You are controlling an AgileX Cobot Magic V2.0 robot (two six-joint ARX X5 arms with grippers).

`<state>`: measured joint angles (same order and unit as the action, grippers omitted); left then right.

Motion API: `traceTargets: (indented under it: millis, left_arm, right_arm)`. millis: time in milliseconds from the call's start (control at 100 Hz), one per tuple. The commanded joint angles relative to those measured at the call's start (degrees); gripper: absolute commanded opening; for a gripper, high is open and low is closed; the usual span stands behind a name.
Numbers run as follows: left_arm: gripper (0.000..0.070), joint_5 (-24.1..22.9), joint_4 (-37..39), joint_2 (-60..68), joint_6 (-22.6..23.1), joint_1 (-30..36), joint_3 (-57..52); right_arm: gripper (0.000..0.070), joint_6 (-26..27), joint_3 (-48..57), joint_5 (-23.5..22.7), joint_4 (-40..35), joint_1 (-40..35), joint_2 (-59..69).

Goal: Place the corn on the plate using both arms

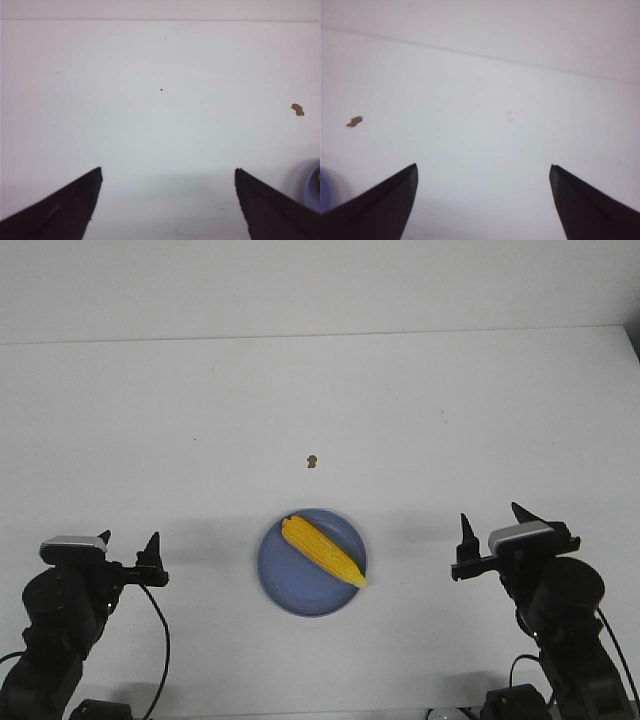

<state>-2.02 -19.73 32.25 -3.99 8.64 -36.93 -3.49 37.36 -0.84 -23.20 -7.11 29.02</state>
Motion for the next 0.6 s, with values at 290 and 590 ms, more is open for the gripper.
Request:
traceTargets:
  millis: [290, 590]
  left_arm:
    - [0.0561, -0.17, 0.04, -6.78, -1.03, -0.02, 1.03]
    - [0.045, -0.13, 0.15, -6.88, -1.11, 0.0, 1.03]
  right_arm:
    - [0.0553, 3.45, -3.74, 0.92, -1.31, -0.15, -13.99]
    - [0.0408, 3.45, -3.74, 1.18, -0.44, -0.15, -13.97]
